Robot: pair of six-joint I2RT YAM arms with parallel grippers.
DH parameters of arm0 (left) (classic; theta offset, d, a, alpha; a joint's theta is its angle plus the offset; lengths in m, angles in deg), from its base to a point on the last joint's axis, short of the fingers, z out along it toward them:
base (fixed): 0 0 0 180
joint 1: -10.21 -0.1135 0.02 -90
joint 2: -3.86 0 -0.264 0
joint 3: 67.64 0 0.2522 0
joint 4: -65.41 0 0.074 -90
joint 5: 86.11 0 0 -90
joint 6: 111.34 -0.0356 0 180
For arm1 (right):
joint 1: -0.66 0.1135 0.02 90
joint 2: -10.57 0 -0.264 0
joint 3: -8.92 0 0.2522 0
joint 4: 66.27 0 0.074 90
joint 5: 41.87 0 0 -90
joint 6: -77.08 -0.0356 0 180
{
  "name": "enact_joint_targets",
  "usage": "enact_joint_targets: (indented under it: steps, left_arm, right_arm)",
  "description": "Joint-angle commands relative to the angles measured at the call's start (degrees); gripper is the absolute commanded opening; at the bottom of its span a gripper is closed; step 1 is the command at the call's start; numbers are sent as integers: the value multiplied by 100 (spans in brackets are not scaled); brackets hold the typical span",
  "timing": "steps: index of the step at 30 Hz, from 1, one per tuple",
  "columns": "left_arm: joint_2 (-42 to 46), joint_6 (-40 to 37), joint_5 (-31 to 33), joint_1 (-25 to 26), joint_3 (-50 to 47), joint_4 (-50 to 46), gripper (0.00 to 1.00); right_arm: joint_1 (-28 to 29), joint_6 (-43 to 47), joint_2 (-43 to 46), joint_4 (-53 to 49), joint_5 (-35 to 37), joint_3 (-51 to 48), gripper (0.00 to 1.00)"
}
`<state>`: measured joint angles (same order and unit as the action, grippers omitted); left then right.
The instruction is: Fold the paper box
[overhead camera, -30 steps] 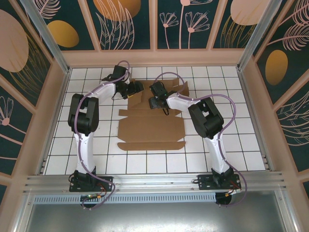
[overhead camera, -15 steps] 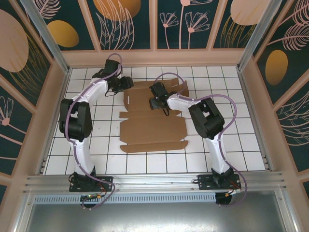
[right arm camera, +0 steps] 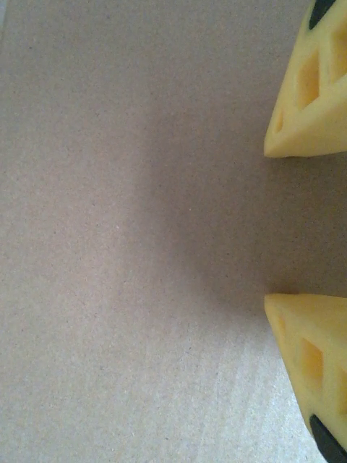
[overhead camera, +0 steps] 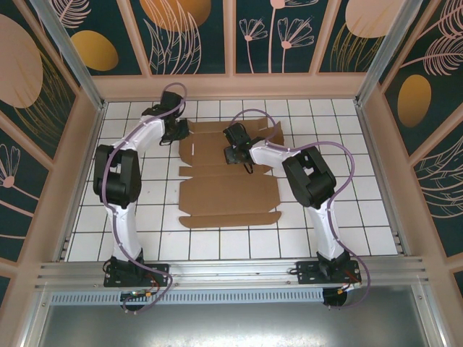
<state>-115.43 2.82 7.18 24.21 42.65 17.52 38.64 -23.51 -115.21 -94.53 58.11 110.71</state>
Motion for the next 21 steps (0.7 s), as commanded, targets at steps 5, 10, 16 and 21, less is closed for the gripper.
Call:
enact_joint_targets:
  steps: [5,10,16,21]
  left_arm:
    - [-817,61,1515,578,828,-894,0]
    - [-1738,532,1801,1011,1669,-1440,0]
    - [-2074,809,2246,1212,2404,-1869,9]
    - [-941,782,1976,789,1677,-1278,33]
  right_arm:
    - [24,115,-527,-1460,-233,-267,49]
    - [26,51,-580,-1482,-231,-181,48]
    - [21,12,-607,-1550,-207,-74,47]
    - [-4,31,-509,-1498,-215,-167,47]
